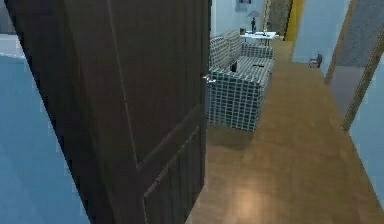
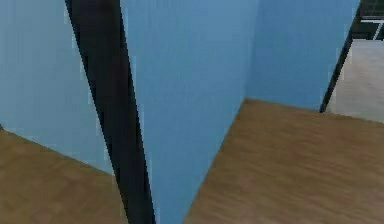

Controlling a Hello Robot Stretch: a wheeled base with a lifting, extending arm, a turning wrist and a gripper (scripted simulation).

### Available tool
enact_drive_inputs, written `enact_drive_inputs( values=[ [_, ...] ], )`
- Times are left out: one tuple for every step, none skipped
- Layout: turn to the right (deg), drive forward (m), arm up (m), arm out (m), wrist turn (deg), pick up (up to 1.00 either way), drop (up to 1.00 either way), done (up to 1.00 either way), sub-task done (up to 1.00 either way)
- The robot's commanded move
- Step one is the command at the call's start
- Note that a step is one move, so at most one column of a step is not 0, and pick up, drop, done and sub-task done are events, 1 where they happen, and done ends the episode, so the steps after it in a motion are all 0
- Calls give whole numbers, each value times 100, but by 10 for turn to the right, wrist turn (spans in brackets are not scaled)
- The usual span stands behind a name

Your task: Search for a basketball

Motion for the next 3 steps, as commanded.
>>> enact_drive_inputs(
  values=[
    [240, 0, 0, 0, 0, 0, 0, 0, 0],
    [0, 45, 0, 0, 0, 0, 0, 0, 0],
    [60, 0, 0, 0, 0, 0, 0, 0, 0]
  ],
)
